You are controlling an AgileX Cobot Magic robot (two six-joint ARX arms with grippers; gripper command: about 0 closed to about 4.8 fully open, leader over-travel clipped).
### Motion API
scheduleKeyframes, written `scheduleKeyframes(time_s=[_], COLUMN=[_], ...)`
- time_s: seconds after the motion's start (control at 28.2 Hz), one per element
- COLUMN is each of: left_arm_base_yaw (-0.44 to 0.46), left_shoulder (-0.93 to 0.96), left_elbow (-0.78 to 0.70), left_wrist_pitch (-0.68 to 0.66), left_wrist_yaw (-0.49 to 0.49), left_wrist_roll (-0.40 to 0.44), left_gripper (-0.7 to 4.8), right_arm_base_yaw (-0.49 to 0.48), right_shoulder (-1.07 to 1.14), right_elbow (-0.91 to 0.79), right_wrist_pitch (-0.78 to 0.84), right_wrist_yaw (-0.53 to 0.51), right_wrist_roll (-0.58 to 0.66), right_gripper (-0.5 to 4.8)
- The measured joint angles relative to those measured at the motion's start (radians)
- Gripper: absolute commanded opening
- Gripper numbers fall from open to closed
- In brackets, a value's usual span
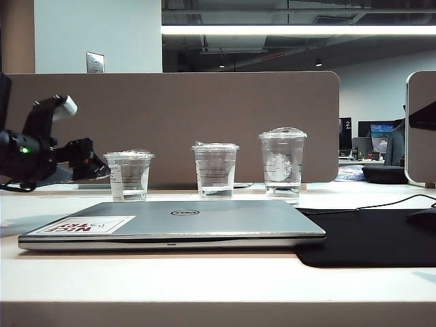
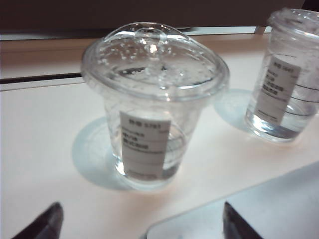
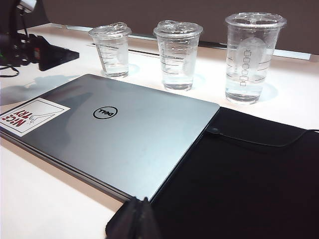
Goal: Pick up the coffee cup on the left and place it on the left side of the laptop.
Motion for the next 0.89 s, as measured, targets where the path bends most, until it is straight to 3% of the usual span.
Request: scheduleKeyframes(time_s=[0.25, 0.89], left_arm_base_yaw=[0.000, -0.022], left_shoulder=[0.116, 0.241], left_elbow=[0.190, 0.272], left_wrist_pitch=[-0.057, -0.085], left_wrist_yaw=[0.079, 0.108], left_wrist_roll=[0.000, 0.024], left_gripper=[4.09, 4.09], right_arm_base_yaw=[0.000, 0.037], right_shoulder=[0.000, 0.006], right_elbow=[0.000, 0.000], right_wrist_pitch=[0.000, 0.000], right_wrist_yaw=[0.000, 0.000], right_wrist_roll=[0.000, 0.000], right_gripper=[-0.04, -0.04])
